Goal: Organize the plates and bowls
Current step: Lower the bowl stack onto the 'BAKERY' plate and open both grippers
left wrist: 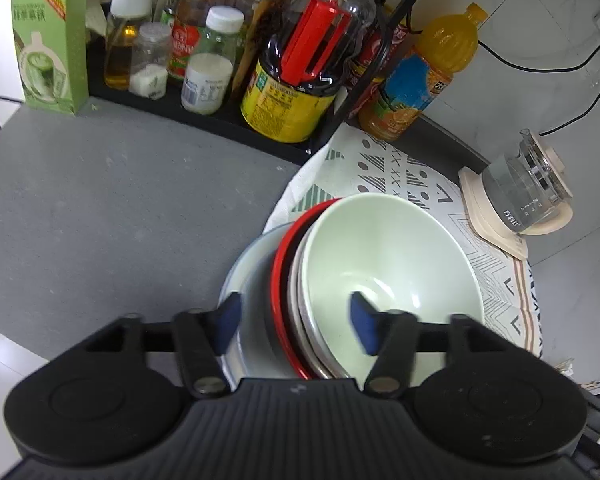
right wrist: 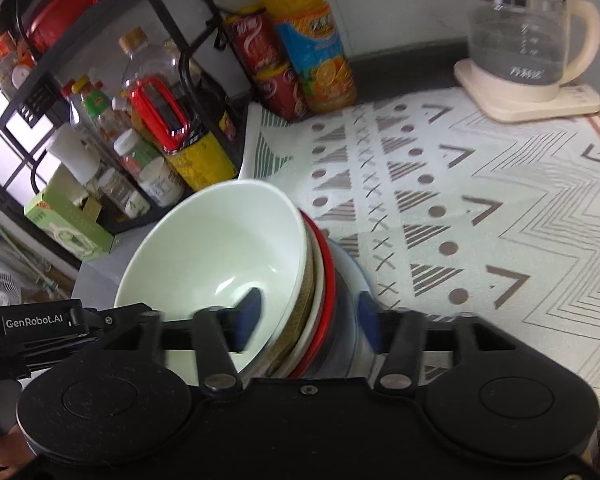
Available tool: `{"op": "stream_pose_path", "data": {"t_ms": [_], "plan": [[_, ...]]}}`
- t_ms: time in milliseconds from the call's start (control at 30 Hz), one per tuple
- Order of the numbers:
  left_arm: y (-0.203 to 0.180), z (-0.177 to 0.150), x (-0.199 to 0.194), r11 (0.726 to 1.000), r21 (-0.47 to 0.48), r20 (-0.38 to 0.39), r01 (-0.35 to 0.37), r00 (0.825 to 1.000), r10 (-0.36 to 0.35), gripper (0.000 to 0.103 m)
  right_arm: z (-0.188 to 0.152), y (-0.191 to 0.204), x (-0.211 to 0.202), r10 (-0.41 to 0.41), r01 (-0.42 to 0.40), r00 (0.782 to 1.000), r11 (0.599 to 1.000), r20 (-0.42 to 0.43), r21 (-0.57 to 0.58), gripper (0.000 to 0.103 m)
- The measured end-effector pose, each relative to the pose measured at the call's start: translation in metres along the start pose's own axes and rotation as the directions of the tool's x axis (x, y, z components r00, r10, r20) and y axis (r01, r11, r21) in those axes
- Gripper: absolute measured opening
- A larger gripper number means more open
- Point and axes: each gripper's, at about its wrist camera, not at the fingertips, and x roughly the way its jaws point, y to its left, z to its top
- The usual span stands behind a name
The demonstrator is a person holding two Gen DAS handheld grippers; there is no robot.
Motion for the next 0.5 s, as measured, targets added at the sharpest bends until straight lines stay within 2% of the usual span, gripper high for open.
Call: {"op": "stream_pose_path", "data": {"t_ms": [33,67,133,300,500], "plan": [[-0.001,-0.001,-0.002,1.000,0.011,0.008,-0.006,1.000,0.006,0.074,-0.001,-0.001,-0.004,0.000,0.000,1.000,1.000,0.012,0.009,0.072],[-0.002,-0.001,-0.003,1.000,0.018,0.014,-0.008,1.000,0.007,0.076,-0.001,-0.002,-0.008,0.001,-0.002,1.000,1.000,0.024,0.018,0.075],[-0.003,-0.001,-0.005,1.000,0.029,0.019,-0.005,1.000,0.004,0.082,-0.003,-0.003,-0.017,-0.004,0.003,0.999,1.000,0.053,0.030,0.093],[-0.010,-0.001,-0.008,0.996,0.080,0.020,-0.025,1.000,0.024,0.085,-0.004,-0.008,-0.033,-0.037,0.034,0.994,0.999,0.106,0.036,0.103],[-0.021,-0.006,-0.019,0.990,0.141,0.051,0.002,0.999,-0.010,0.093,-0.007,-0.018,-0.049,-0.104,0.098,0.985,0.994,0.136,0.050,0.103]]}}
